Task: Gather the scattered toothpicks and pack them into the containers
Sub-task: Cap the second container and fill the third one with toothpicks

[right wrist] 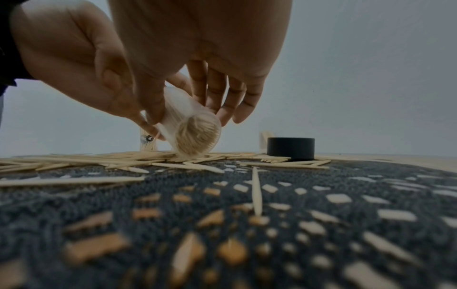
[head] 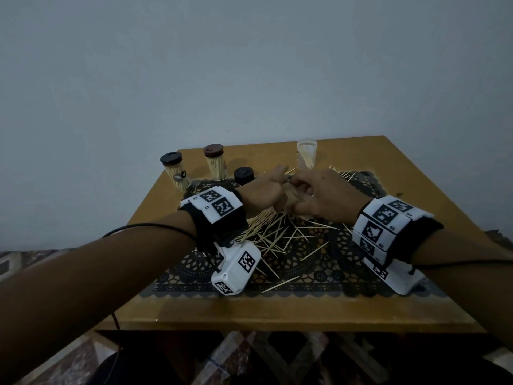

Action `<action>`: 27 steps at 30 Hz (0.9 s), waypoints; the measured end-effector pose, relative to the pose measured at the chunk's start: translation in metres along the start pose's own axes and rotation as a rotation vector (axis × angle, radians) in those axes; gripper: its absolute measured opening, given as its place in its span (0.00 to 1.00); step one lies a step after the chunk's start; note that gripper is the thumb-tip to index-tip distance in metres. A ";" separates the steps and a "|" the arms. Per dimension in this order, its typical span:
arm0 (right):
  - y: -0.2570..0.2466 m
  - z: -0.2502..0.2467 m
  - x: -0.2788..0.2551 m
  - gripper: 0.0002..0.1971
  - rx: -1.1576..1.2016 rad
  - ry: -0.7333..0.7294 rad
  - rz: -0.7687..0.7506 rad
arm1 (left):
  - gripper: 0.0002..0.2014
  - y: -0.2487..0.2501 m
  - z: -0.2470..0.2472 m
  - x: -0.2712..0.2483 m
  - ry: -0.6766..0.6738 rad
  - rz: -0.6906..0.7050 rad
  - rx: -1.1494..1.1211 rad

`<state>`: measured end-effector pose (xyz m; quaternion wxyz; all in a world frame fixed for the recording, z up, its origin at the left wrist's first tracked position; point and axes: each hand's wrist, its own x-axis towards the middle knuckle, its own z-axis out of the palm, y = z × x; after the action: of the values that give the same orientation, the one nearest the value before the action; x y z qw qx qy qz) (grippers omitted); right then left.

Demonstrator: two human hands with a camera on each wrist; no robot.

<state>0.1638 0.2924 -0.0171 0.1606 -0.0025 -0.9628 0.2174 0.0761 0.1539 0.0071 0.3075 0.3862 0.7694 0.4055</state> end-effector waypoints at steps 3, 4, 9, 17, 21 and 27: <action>0.003 -0.001 0.000 0.23 -0.007 0.008 0.046 | 0.37 -0.003 -0.007 -0.003 0.115 0.004 0.037; 0.004 -0.001 0.000 0.23 -0.018 0.009 0.052 | 0.36 -0.006 -0.010 -0.004 0.182 0.026 0.093; 0.006 0.001 0.001 0.22 -0.062 0.013 0.076 | 0.22 -0.020 -0.017 -0.011 0.271 0.002 0.305; 0.004 0.001 0.001 0.21 -0.069 -0.022 0.041 | 0.28 -0.020 -0.003 -0.023 -0.049 0.046 0.092; 0.004 0.002 0.001 0.21 -0.060 -0.020 0.028 | 0.25 -0.027 -0.009 -0.020 0.126 0.110 0.243; 0.006 0.002 0.002 0.21 -0.044 -0.024 -0.006 | 0.27 -0.026 -0.013 -0.024 0.063 0.115 0.460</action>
<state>0.1610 0.2965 -0.0209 0.1494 -0.0007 -0.9692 0.1958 0.0692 0.1193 -0.0056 0.1637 0.4762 0.8274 0.2485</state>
